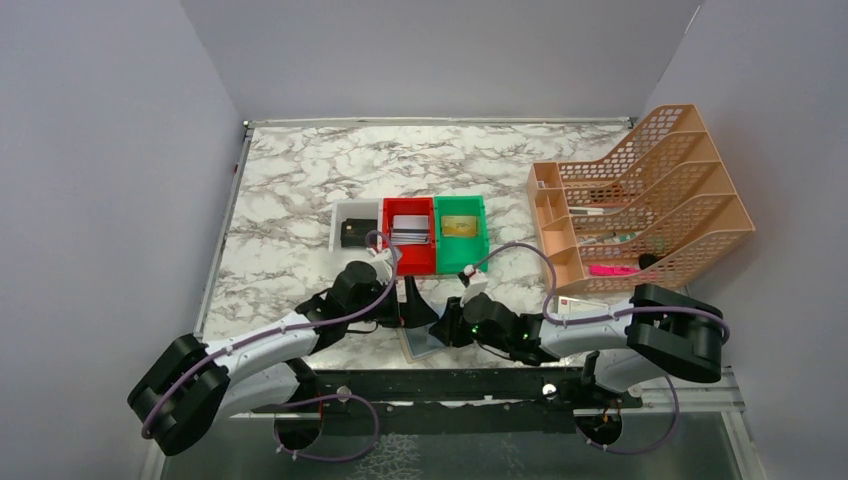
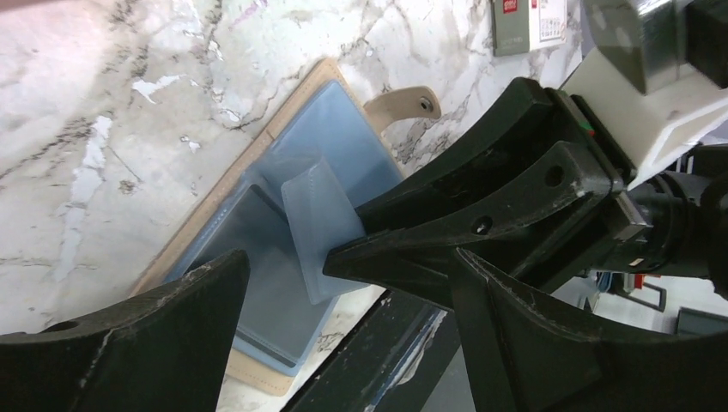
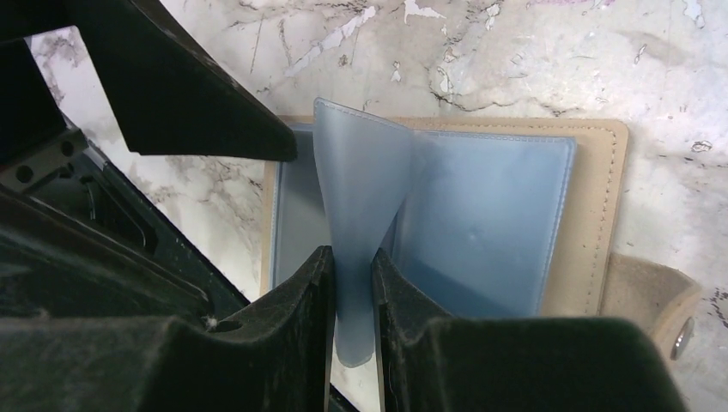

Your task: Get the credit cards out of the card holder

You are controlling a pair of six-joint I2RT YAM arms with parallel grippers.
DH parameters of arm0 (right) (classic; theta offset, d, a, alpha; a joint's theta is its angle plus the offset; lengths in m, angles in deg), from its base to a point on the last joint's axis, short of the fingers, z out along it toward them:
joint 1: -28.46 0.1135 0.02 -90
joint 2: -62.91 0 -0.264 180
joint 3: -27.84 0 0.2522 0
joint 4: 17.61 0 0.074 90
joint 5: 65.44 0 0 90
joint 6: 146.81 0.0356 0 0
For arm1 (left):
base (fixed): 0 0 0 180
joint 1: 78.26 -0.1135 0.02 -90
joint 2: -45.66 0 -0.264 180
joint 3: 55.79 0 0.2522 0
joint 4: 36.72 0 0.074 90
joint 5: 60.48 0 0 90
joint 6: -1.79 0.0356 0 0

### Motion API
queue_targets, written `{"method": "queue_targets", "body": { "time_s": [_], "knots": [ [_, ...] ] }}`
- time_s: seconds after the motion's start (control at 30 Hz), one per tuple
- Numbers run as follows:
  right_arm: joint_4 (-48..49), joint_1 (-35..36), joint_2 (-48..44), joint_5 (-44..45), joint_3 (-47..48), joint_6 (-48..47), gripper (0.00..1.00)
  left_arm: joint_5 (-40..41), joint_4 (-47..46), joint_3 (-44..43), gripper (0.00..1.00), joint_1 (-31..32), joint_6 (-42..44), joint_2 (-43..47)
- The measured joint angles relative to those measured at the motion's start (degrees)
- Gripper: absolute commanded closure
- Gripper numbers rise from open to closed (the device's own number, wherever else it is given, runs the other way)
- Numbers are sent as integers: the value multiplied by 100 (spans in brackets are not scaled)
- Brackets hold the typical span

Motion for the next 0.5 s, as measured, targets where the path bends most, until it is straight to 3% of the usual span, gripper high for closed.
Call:
{"method": "queue_targets", "body": {
  "time_s": [0.23,0.5],
  "knots": [
    [81,0,63,-26,-15,52,74,103,-428,0,17,341,-61,-566],
    [120,-11,-11,-24,-219,103,73,282,-903,-55,32,614,-184,-1119]
  ]
}}
